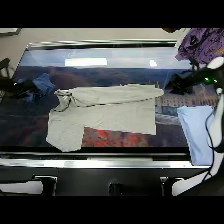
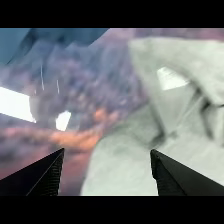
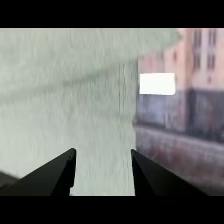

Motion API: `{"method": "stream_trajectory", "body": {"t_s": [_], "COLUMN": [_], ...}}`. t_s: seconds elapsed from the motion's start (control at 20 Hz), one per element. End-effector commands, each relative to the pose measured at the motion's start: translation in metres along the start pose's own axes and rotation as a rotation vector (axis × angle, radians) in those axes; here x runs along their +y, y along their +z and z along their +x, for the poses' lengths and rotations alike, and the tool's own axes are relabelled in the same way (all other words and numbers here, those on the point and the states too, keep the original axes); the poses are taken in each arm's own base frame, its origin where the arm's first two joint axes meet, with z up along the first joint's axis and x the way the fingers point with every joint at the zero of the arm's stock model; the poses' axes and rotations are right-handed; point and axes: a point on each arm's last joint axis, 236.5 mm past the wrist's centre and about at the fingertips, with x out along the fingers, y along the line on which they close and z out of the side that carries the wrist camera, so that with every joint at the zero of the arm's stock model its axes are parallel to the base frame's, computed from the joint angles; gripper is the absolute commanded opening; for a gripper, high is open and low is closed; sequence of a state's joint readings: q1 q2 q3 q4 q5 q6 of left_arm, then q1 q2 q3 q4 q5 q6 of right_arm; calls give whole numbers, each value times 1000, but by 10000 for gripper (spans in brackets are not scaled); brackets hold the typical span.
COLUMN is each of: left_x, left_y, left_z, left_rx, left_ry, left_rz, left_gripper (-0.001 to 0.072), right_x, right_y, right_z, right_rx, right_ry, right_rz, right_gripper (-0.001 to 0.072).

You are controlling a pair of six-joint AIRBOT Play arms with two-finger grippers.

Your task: Fold the clothes and pants, and hang the long-sleeved shirts on hangers.

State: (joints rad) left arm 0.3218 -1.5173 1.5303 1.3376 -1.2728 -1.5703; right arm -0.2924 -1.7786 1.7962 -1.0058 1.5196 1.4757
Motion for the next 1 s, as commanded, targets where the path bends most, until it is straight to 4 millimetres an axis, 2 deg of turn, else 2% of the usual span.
{"method": "stream_trajectory", "body": {"t_s": [0.0,0.1,0.2,0.3,0.4,0.45,0.5,0.75,0.95], "left_x": [56,78,90,92,92,92,92,93,94], "left_y": [-69,-104,-132,-148,-152,-152,-152,-148,-144], "left_z": [-10,-6,1,10,13,13,13,14,14], "left_rx": [64,69,94,136,149,149,147,132,115], "left_ry": [45,64,74,74,73,73,73,74,77], "left_rz": [-146,-221,-270,-286,-287,-287,-287,-287,-286], "left_gripper": [617,617,617,617,617,617,617,617,617], "right_x": [-13,-24,-31,-30,-35,-37,-40,-51,-41], "right_y": [-61,-107,-146,-175,-197,-203,-206,-205,-204], "right_z": [-9,10,37,61,75,80,84,96,115], "right_rx": [68,114,154,192,225,233,229,182,173], "right_ry": [127,165,185,243,249,249,244,208,166], "right_rz": [64,123,162,195,207,210,209,218,153], "right_gripper": [415,415,418,426,434,480,491,491,491]}}
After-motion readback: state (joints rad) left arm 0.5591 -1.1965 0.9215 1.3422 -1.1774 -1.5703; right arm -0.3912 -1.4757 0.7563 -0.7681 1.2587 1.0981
